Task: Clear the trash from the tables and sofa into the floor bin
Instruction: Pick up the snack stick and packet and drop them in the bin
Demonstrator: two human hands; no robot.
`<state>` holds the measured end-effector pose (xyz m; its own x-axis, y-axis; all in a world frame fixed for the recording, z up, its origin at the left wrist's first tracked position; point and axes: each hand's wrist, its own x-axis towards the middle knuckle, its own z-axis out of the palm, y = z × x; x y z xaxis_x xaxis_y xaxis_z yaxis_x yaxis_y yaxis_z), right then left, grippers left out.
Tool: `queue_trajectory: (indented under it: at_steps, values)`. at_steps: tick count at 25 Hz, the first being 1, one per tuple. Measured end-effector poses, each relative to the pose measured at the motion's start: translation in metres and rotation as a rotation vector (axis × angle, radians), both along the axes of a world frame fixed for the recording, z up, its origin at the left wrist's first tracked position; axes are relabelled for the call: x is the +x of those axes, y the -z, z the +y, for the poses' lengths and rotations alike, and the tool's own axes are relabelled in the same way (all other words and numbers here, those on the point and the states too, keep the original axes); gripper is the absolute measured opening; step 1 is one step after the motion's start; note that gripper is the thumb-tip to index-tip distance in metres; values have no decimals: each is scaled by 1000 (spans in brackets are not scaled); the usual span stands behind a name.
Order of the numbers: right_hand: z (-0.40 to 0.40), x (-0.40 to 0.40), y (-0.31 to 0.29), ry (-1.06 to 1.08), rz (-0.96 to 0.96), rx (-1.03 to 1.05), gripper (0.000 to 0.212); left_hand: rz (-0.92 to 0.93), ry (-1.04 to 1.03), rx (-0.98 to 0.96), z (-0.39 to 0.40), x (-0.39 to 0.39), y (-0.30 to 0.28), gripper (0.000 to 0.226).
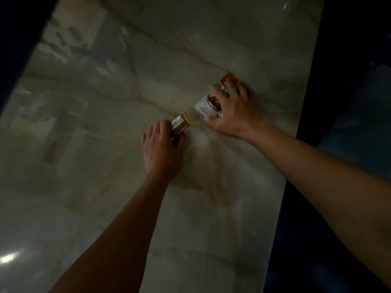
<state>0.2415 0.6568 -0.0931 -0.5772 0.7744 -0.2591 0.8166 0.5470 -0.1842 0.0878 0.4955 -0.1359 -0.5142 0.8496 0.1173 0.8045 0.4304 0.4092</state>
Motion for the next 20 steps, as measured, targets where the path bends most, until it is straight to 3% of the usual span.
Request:
queue_trajectory:
  at_steps: [2,4,6,9,12,15,17,20]
  values:
    - [-18,9,-7,-32,66,-43,99,7,1,-2,0,1,-1,28]
    - [-39,22,-15,18,316,-129,94,16,6,-11,1,0,-1,29]
    - [-63,40,-20,100,507,-167,81,34,10,-13,0,0,0,30]
    - [-98,66,-24,166,595,-73,60,29,15,-27,2,1,-4,31]
    - [-133,84,-36,218,787,-71,40,-159,-68,-37,-9,3,-14,27]
    - [-166,91,-53,422,879,-235,21,-504,-234,27,-49,16,-34,21]
    - [-194,89,-62,517,820,-412,11,-594,-219,84,-92,31,-59,34]
    - [-237,78,-75,531,790,-837,18,-688,-91,111,-162,39,-110,14]
